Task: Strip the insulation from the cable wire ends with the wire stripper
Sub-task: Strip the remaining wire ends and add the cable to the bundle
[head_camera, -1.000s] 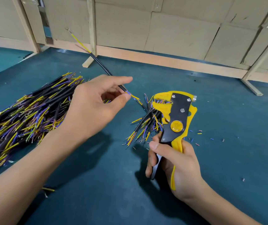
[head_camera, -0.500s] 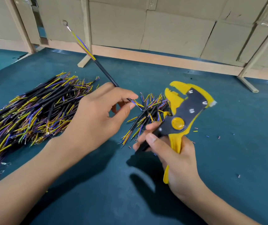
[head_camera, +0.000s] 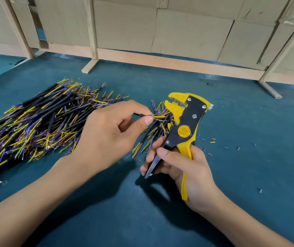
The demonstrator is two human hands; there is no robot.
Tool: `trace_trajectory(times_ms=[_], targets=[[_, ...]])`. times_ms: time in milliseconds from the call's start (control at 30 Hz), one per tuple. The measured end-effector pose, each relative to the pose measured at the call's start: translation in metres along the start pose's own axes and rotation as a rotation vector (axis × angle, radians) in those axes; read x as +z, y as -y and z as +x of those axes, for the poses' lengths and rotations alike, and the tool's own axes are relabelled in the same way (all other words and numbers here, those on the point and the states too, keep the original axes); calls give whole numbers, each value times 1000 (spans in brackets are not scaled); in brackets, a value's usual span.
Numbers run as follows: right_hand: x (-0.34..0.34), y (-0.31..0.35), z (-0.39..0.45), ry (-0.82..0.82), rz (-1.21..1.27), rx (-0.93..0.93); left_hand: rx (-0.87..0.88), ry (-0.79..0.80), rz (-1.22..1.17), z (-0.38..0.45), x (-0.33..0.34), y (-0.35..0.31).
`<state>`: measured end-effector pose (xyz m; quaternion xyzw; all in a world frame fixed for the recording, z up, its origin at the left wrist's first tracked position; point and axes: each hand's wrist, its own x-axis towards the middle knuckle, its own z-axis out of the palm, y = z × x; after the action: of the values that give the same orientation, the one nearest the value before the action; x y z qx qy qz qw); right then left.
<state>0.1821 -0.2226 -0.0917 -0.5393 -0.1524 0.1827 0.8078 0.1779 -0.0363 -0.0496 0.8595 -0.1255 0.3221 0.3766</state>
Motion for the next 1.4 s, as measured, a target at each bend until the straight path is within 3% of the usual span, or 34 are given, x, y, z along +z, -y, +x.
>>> trace_trajectory(times_ms=[167, 333, 467, 700, 1400], targets=[[-1, 0, 0, -36, 36, -39, 100, -20, 107, 8, -8, -1], [0, 0, -1, -11, 29, -39, -109, 119, -249, 6, -5, -7], [8, 4, -2, -90, 2, -125, -228, 190, -496, 7, -5, -12], [2, 18, 4, -214, -4, -236, -184, 411, -457, 0, -2, -16], [-3, 22, 7, -202, -126, -251, -484, 389, -683, 1, 11, -14]])
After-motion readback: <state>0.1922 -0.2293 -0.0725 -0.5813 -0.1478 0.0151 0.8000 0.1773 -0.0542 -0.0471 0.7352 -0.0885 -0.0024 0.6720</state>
